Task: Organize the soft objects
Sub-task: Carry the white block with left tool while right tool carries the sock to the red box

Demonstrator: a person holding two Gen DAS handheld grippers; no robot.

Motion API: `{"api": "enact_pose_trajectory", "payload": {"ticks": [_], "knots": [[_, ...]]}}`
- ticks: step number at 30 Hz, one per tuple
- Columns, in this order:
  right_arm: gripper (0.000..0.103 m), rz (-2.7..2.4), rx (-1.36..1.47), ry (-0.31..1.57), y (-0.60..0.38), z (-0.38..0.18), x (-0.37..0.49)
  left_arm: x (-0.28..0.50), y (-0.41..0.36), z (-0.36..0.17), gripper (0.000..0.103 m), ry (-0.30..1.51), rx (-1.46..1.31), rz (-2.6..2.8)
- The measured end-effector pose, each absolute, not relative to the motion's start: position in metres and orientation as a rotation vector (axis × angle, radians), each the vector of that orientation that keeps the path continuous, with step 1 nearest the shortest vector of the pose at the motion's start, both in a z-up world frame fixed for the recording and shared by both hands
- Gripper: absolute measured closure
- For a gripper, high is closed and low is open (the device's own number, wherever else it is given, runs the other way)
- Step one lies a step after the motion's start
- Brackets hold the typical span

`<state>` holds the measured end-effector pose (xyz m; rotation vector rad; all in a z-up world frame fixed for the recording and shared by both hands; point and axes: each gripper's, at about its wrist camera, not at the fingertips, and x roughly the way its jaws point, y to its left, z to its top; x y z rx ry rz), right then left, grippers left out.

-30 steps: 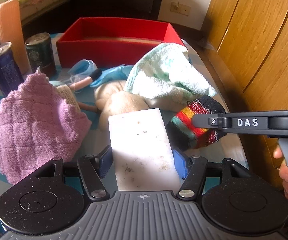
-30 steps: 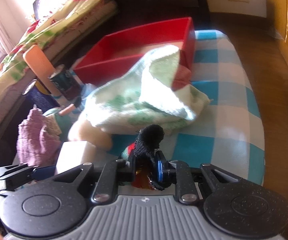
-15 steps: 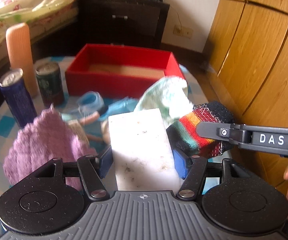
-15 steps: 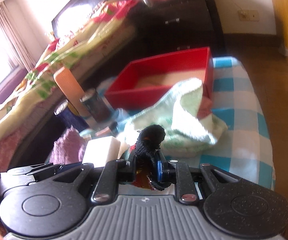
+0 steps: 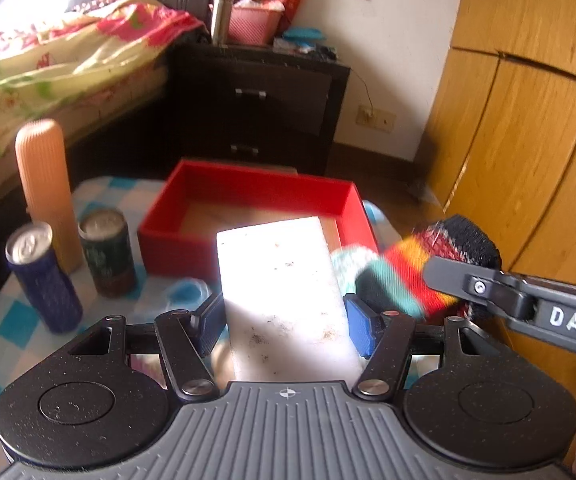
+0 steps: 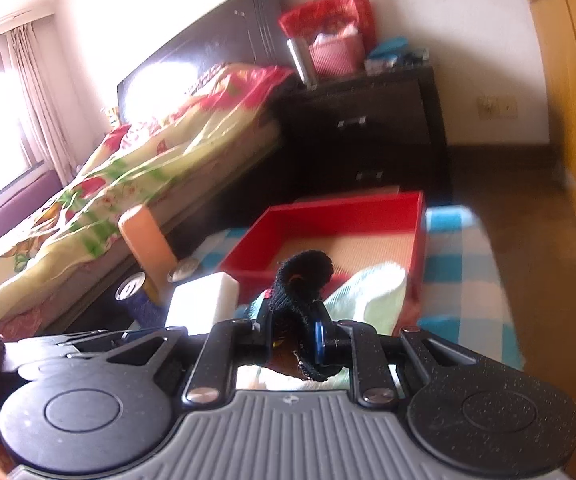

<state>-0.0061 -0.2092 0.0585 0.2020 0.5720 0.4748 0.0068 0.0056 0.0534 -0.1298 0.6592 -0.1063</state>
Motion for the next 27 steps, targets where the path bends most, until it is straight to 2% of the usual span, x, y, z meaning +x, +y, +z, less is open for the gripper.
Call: {"api": "enact_pose_trajectory", "payload": {"ticks": [9, 27], "knots": [[0.103, 0.462, 0.185, 0.487, -0.198, 0.079, 0.03, 0.049, 0.01, 0.072, 0.041, 0.582, -0.147, -0.063], [0.103, 0.397, 0.169, 0.446, -0.17, 0.08, 0.145, 0.15, 0.02, 0.066, 0.041, 0.553, -0.139, 0.018]]}}
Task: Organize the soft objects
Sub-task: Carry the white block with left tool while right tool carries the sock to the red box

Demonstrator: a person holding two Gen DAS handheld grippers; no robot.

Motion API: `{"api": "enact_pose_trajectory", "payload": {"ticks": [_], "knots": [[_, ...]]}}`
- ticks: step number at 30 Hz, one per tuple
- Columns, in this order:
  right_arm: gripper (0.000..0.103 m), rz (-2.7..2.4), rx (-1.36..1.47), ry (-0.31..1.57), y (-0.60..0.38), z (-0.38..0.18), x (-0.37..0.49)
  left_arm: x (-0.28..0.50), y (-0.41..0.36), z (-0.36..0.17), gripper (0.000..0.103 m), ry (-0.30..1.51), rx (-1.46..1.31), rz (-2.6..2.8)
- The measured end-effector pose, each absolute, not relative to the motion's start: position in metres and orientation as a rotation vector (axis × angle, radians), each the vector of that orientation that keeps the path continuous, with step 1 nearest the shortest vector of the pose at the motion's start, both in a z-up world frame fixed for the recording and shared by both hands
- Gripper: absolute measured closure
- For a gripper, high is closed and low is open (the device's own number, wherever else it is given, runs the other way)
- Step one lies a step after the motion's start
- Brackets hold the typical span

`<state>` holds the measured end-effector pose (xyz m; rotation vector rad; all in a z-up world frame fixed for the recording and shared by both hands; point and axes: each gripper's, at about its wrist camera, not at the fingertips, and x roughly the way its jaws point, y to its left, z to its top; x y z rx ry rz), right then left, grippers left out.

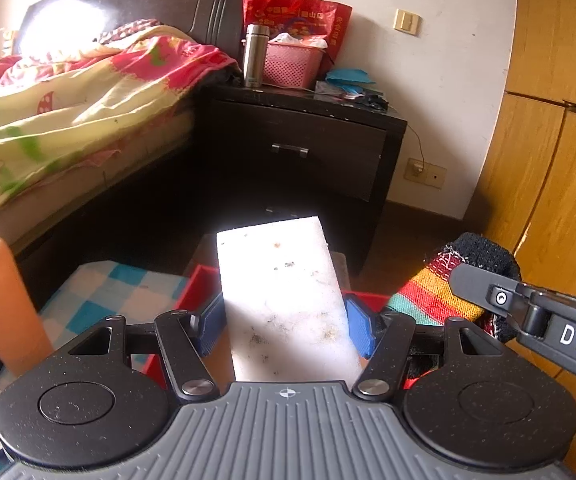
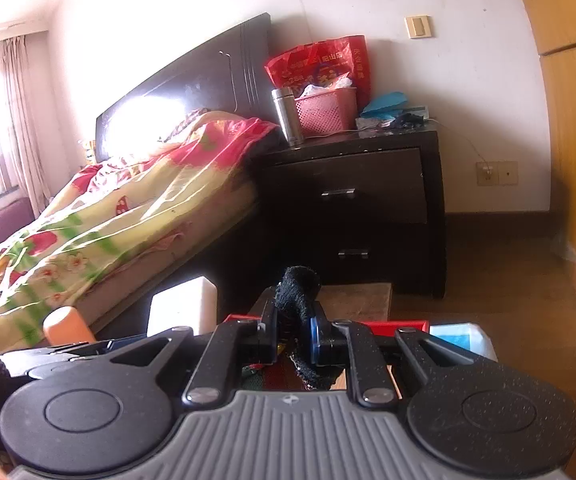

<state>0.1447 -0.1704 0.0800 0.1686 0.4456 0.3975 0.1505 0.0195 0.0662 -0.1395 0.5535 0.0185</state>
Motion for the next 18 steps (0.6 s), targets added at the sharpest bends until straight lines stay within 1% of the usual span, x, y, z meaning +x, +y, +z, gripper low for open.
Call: {"api": "enact_pose_trajectory", "payload": {"ticks": [10, 15, 18], "knots": [[0.103, 0.367, 0.138, 0.472, -0.159, 0.064, 0.181, 0.178, 0.024, 0.055, 0.04, 0.578, -0.141, 0.043], [0.103, 0.349, 0.132, 0.502, -0.154, 0.05, 0.195, 0.191, 0.024, 0.041, 0.037, 0.604, -0.116, 0.064], [0.103, 0.332, 0.125, 0.518, -0.152, 0.042, 0.203, 0.195, 0.025, 0.033, 0.034, 0.624, -0.113, 0.072]]}}
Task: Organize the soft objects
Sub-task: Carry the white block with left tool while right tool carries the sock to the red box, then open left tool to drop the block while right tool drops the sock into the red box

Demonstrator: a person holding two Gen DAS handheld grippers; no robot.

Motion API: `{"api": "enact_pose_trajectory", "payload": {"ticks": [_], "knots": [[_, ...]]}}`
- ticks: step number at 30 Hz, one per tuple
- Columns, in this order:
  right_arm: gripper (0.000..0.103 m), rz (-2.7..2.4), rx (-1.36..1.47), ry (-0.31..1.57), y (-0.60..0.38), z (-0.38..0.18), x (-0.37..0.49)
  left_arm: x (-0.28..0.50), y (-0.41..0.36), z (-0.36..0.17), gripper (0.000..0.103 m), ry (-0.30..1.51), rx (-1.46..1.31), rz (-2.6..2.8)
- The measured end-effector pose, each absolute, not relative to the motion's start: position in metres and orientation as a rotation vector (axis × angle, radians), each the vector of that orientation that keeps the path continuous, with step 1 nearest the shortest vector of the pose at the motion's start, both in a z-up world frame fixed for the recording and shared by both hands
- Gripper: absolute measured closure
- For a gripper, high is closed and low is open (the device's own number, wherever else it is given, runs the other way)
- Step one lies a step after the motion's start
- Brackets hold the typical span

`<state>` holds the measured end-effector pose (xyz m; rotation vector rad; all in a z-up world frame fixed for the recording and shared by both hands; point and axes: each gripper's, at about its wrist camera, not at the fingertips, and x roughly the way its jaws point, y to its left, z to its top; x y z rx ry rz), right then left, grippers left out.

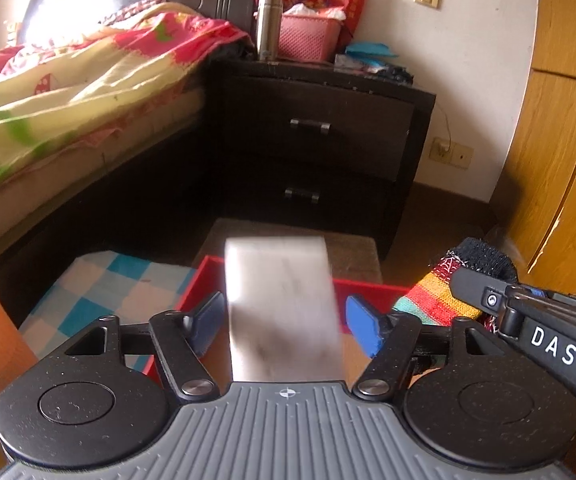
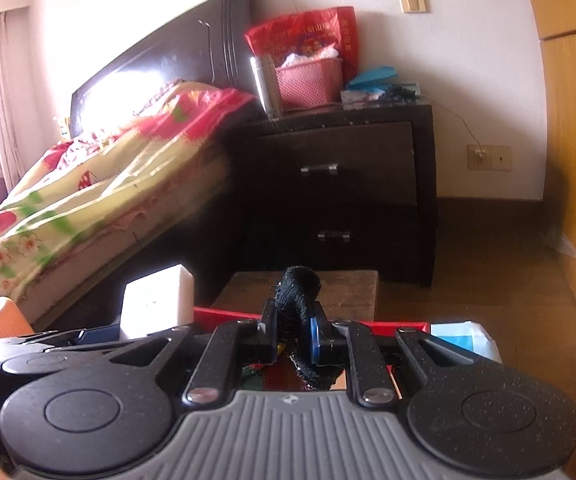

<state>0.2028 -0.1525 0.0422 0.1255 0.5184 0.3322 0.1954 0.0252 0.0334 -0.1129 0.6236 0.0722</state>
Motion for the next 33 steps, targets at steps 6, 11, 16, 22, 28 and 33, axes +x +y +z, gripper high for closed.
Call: {"api": "enact_pose_trajectory", "payload": {"ticks": [6, 11, 16, 22, 28, 33], "knots": [[0.103, 0.308, 0.13, 0.581, -0.152, 0.022, 0.223, 0.199, 0.028, 0.022, 0.023, 0.669, -0.112, 0.081], [0.094, 0.29, 0.169, 0.628, -0.158, 0.013, 0.23, 0.194, 0.029, 0.029, 0.021, 0.663, -0.124, 0.081], [0.087, 0.271, 0.183, 0.61, -0.164, 0.022, 0.222, 0.184, 0.028, 0.036, 0.019, 0.651, -0.119, 0.074], [0.084, 0.243, 0.174, 0.609, -0.167, 0.025, 0.207, 0.171, 0.03, 0.039, 0.017, 0.647, -0.101, 0.089], [0.081, 0.216, 0.137, 0.602, -0.172, 0.026, 0.189, 0.158, 0.035, 0.042, 0.016, 0.648, -0.107, 0.091], [0.081, 0.213, 0.123, 0.616, -0.179, 0.024, 0.174, 0.144, 0.033, 0.04, 0.015, 0.653, -0.097, 0.084]]}}
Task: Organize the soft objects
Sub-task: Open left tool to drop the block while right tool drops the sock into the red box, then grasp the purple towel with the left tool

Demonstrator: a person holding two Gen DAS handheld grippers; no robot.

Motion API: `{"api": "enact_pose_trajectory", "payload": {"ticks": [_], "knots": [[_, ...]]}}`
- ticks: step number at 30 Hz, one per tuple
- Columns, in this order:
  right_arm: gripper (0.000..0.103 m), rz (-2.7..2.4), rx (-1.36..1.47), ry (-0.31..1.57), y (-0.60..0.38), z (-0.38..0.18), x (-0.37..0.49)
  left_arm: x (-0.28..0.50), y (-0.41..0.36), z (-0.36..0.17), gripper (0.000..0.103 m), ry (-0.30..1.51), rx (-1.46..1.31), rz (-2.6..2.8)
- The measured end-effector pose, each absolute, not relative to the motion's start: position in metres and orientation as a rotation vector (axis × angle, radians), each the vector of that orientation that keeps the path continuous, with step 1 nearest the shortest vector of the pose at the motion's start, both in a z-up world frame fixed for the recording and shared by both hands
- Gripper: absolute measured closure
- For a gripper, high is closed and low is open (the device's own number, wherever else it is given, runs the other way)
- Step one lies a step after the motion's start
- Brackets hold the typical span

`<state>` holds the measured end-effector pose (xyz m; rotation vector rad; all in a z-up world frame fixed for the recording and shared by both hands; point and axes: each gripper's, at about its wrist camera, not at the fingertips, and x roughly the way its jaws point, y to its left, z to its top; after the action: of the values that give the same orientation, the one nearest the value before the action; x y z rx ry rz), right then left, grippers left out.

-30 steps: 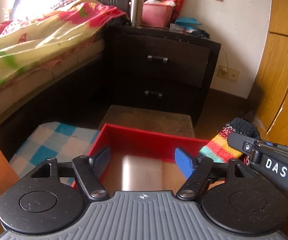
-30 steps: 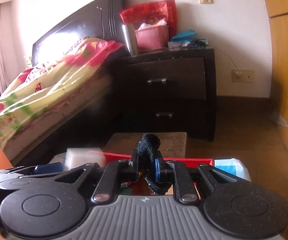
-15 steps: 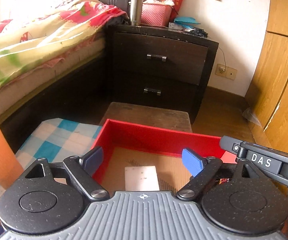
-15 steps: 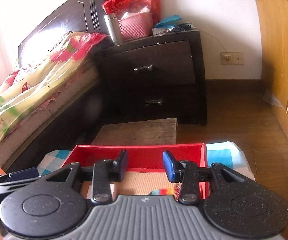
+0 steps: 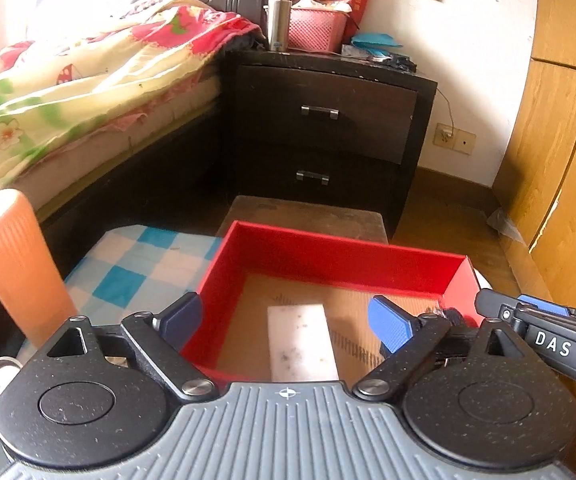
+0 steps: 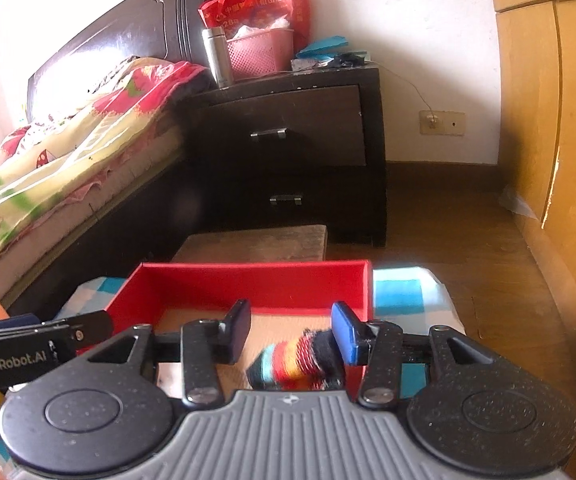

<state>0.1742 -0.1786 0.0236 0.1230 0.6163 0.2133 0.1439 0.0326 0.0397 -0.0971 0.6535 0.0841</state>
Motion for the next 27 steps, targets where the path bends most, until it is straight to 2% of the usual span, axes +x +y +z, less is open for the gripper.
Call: {"api": "enact_pose_trajectory", "payload": {"ticks": [8, 27], "knots": [[0.076, 0.22, 0.135, 0.64, -0.191, 0.019, 0.148, 0.115, 0.026, 0.041, 0.013, 0.656, -0.088, 0.062], [0.074, 0.265, 0.169, 0.671, -0.19, 0.014, 0.101, 0.038, 0.044, 0.028, 0.01, 0.714, -0.078, 0.061]]}}
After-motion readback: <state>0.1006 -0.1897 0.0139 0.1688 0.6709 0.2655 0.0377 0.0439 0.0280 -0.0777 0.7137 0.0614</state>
